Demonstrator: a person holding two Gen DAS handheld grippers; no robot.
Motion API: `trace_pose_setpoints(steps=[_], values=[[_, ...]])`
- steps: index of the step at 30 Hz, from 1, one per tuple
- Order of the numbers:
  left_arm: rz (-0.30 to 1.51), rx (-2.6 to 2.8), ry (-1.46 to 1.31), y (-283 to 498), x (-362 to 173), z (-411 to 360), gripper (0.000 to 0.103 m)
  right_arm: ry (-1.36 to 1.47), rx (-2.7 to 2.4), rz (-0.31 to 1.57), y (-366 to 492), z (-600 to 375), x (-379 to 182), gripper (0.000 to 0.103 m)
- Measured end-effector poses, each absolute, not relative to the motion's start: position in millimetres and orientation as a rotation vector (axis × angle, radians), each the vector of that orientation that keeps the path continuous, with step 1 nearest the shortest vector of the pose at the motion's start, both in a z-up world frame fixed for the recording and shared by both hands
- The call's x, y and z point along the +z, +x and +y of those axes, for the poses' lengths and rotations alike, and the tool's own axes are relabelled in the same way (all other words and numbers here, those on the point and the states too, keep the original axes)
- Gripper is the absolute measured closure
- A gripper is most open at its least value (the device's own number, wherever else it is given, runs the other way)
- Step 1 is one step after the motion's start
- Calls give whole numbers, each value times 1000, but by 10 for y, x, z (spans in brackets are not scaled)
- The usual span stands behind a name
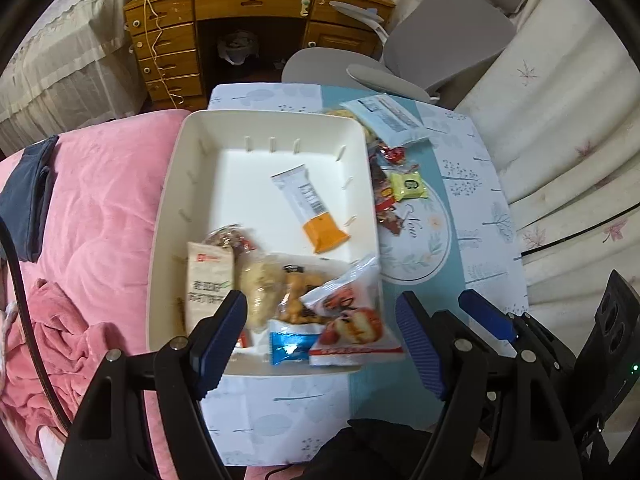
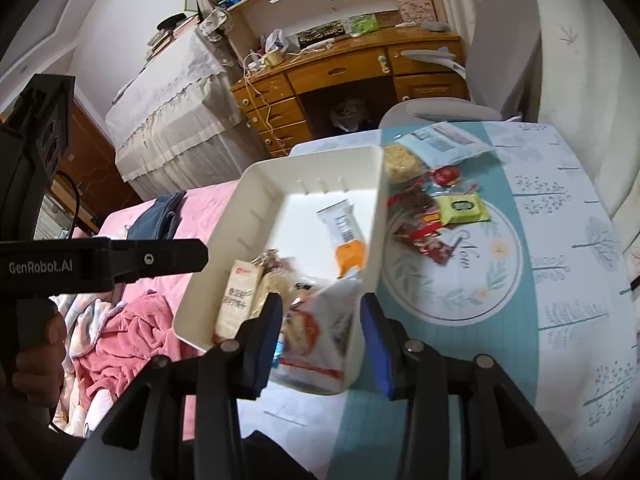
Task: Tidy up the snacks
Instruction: 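Withdraw both open tools from the tray toward the remaining snacks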
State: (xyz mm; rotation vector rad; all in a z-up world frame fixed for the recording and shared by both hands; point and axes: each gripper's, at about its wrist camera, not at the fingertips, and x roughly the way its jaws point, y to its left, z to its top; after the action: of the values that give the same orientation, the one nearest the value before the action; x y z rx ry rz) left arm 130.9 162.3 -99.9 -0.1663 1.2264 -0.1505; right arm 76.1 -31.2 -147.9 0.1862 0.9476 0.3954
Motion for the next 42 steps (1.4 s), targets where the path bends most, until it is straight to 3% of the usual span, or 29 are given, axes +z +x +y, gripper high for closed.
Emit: trace_pose_setpoints(steps=[10,28,38,42], values=[[1229,-130,-182,1683,-936,1056,27,122,424,937,1088,-844,-1473,54],[1286,-66,-260,2913,-1057,338,22,-158,545,903,1895,-1388,-1907,52],[1363,-1,-351,3739,-1345,183,21,-200,581,878,2243,-1378,-2293,31],[1386,-9,-422,4065,-1544,161,13,-198,582,870,2357,-1345,-2432,29]])
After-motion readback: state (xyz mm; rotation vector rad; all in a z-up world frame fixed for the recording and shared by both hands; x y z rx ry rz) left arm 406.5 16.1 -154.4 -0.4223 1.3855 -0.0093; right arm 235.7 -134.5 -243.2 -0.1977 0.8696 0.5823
